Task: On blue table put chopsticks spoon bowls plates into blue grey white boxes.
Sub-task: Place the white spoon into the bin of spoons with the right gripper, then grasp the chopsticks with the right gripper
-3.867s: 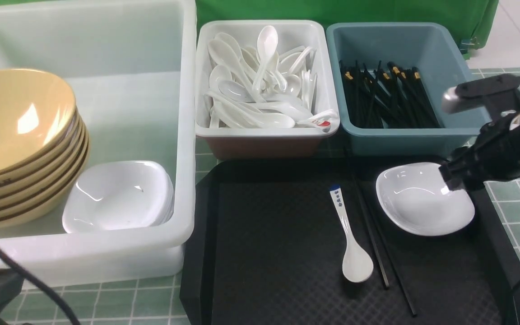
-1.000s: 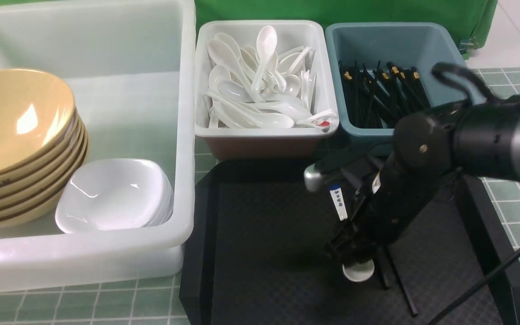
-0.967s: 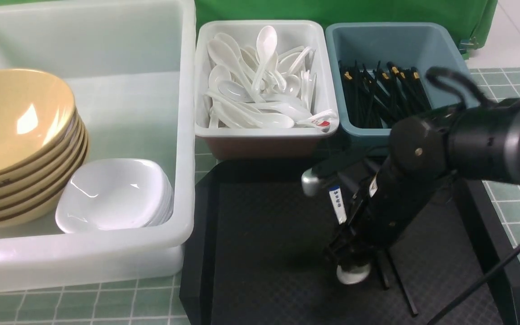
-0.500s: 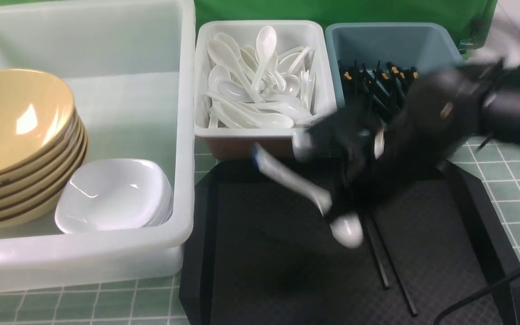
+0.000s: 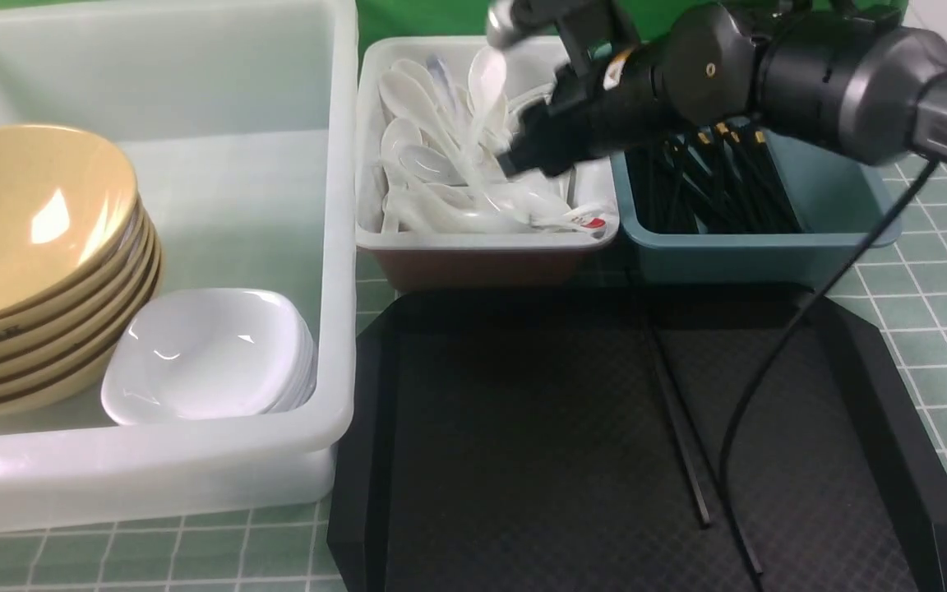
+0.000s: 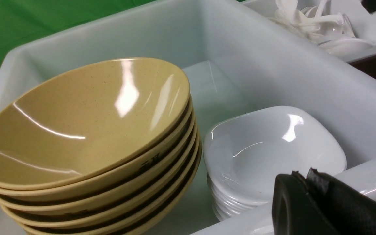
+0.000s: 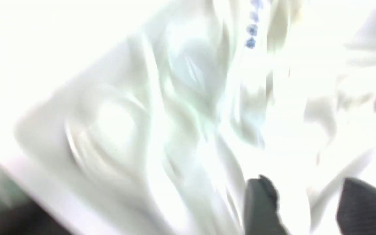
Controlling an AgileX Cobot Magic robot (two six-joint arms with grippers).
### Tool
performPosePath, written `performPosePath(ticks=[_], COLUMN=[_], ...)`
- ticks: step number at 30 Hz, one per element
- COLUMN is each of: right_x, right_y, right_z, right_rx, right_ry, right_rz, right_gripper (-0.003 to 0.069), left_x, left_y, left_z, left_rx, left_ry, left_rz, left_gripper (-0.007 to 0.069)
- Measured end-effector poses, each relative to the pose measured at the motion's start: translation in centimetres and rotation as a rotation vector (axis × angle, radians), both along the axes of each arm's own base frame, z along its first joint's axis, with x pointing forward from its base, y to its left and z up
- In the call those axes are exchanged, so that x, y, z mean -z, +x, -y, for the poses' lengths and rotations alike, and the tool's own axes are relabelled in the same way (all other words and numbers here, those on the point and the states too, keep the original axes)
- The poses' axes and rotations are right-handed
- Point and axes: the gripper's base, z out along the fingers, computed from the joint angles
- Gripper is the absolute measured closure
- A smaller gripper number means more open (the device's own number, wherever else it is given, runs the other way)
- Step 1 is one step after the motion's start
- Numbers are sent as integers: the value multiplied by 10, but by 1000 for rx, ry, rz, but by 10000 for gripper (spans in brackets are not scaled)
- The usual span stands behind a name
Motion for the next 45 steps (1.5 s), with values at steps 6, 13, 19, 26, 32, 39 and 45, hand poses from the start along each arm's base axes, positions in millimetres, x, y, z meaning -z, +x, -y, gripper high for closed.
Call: performPosePath(ticks=[6,13,19,26,32,39,45], right_x=[-11,45,89,97,104,94,9], right_y=[-24,-86,-109,-98,-91,-101,-127], right_z=[39,63,58,49,47,50,64], right_rx=[44,116,171,203,158,81,47], right_ry=[-151,-290,-247,-169,-193,-264,-189], right_rz=[-300,-543,-534,-441,-420,-457,-261], right_gripper=[232,234,234,237,364,606,612], left_x=[0,0,0,0,0,0,0], left_y=[0,0,0,0,0,0,0], left_z=[0,0,0,0,0,0,0], left_rx=[-1,-6,-6,-6,-6,-6,-6], left_ry=[-3,-19,-18,-18,-18,-18,-18], left_rz=[-2,-2,-1,-1,-1,-1,0], left_gripper=[620,620,620,620,620,620,620])
